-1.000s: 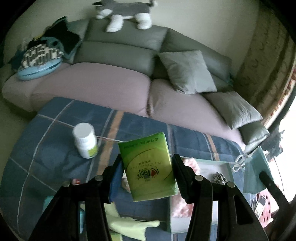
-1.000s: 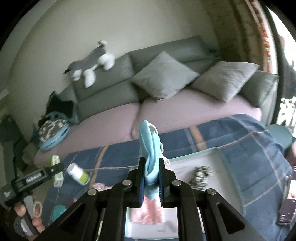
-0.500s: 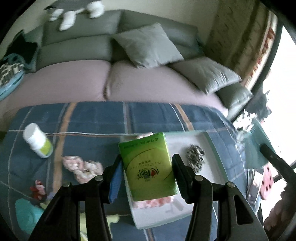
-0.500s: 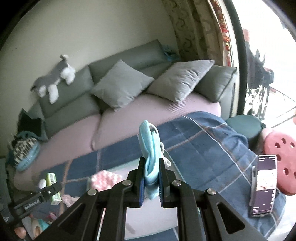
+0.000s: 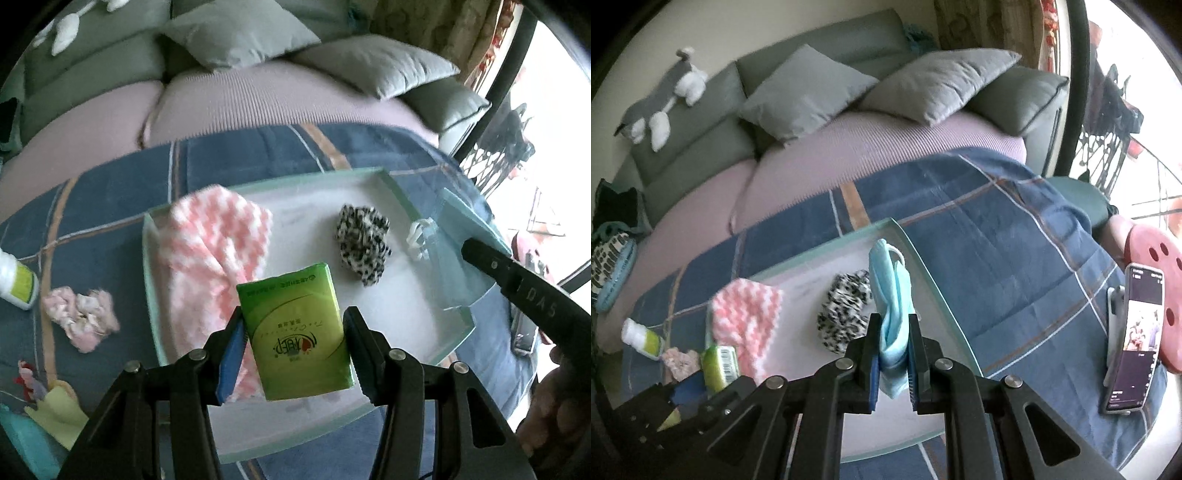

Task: Organize soft objects
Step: 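Carry the tissue pack and the blue mask over the tray with both tools, then release the tissue pack and the mask into the tray with both tools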

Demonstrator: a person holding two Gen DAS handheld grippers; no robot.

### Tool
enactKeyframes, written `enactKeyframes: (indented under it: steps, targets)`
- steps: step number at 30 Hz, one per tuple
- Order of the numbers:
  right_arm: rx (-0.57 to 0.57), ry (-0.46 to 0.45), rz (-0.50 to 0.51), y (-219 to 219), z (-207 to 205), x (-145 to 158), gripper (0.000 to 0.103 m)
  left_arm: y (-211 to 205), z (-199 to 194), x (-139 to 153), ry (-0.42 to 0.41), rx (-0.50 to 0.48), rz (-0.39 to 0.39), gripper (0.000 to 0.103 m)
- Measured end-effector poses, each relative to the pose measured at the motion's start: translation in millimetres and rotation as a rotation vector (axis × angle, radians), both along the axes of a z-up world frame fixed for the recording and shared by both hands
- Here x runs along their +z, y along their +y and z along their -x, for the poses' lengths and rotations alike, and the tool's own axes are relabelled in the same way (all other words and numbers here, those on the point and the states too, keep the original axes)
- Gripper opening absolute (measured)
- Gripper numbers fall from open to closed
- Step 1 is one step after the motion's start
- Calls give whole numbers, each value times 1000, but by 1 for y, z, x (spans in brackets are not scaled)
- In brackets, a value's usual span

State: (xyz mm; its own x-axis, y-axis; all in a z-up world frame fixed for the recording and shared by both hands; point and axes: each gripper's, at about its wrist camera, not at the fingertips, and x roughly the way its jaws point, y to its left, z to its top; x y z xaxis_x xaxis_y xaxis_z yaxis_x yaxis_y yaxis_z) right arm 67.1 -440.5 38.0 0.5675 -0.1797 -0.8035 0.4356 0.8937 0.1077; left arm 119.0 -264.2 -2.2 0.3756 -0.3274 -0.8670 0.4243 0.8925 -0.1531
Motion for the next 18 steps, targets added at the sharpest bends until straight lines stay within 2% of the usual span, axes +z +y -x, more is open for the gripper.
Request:
enactKeyframes:
  steps: [7, 13, 18]
  targets:
    - [14, 117, -25, 5, -14, -35, 13, -6, -4, -27, 42, 3, -36, 54]
    - [23, 175, -24, 7, -20, -52, 13, -9, -8, -48, 83, 11, -62, 54]
    - [29, 227, 10, 12, -25, -60, 16, -11, -10, -53, 92, 11, -78, 54]
